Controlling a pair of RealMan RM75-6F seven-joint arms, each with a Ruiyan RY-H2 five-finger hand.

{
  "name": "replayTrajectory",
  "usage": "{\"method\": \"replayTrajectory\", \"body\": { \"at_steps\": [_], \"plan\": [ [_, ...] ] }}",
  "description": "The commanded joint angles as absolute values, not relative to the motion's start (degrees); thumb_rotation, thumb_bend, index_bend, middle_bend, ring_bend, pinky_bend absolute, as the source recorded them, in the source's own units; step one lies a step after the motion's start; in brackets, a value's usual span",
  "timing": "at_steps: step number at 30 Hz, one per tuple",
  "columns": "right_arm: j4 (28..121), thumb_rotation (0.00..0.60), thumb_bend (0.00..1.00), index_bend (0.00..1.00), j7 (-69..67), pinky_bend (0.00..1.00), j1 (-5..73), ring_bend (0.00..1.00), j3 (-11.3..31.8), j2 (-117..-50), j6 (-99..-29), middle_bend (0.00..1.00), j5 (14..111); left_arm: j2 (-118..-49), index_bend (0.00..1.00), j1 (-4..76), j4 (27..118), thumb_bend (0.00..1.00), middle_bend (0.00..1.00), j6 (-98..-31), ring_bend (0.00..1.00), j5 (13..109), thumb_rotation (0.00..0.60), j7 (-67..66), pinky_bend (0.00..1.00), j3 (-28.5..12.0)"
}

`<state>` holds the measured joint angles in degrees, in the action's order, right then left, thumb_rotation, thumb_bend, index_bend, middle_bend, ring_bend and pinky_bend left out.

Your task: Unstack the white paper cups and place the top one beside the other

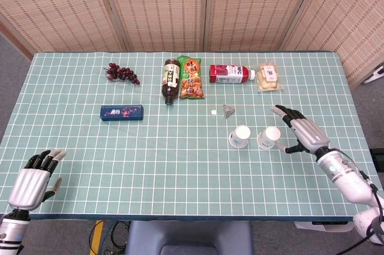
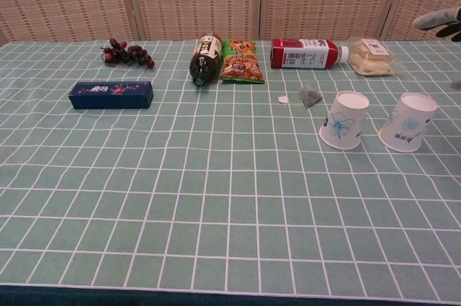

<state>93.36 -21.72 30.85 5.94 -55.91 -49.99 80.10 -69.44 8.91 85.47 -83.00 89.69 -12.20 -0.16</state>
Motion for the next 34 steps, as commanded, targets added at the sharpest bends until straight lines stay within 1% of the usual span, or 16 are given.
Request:
{"method": "replayTrajectory", "body": {
  "at_steps": [1, 5, 7, 10, 14, 18, 25, 34],
  "plan": [
    [97.67, 0.600, 0.27, 0.00, -15.52, 0.00, 24.44, 0.00, 3.42, -53.27, -59.76, 0.00, 83.65, -69.48, 0.20, 8.98, 85.39, 0.40, 0.19, -82.85, 0.15, 89.50, 0.600, -12.17, 0.19, -0.26],
    [95.01, 0.600, 0.27, 0.00, -10.83, 0.00, 18.36, 0.00, 1.25, -56.57, -69.59, 0.00, 86.30, -69.51, 0.20, 9.17, 85.25, 0.40, 0.19, -82.48, 0.15, 89.20, 0.600, -11.89, 0.19, -0.43],
    [92.61, 0.600, 0.27, 0.00, -10.73, 0.00, 15.90, 0.00, 0.21, -59.08, -73.08, 0.00, 87.42, -69.56, 0.20, 9.30, 85.10, 0.40, 0.19, -82.34, 0.15, 89.14, 0.600, -11.77, 0.19, -0.52],
    [89.34, 0.600, 0.27, 0.00, -12.82, 0.00, 14.05, 0.00, -1.67, -61.57, -74.54, 0.00, 89.22, -69.66, 0.20, 9.60, 84.79, 0.40, 0.19, -81.73, 0.15, 88.94, 0.600, -11.35, 0.19, -0.57],
    [85.93, 0.600, 0.27, 0.00, -10.44, 0.00, 12.01, 0.00, -1.88, -64.73, -77.67, 0.00, 89.78, -69.68, 0.20, 9.90, 84.47, 0.40, 0.19, -81.14, 0.15, 88.81, 0.600, -10.88, 0.19, -0.56],
    [83.54, 0.600, 0.27, 0.00, -12.36, 0.00, 11.01, 0.00, -2.17, -66.36, -78.66, 0.00, 90.09, -69.62, 0.20, 10.01, 84.19, 0.40, 0.19, -80.86, 0.15, 88.52, 0.600, -10.38, 0.19, -0.63],
    [82.69, 0.600, 0.27, 0.00, -8.92, 0.00, 9.77, 0.00, -1.36, -67.41, -81.19, 0.00, 90.22, -69.50, 0.20, 10.05, 84.01, 0.40, 0.19, -81.10, 0.15, 88.82, 0.600, -9.75, 0.19, -0.54],
    [82.61, 0.600, 0.27, 0.00, -8.35, 0.00, 10.31, 0.00, -0.83, -68.02, -79.15, 0.00, 89.36, -69.10, 0.20, 9.85, 83.87, 0.40, 0.19, -81.40, 0.15, 88.49, 0.600, -9.26, 0.19, -0.61]
  ]
}}
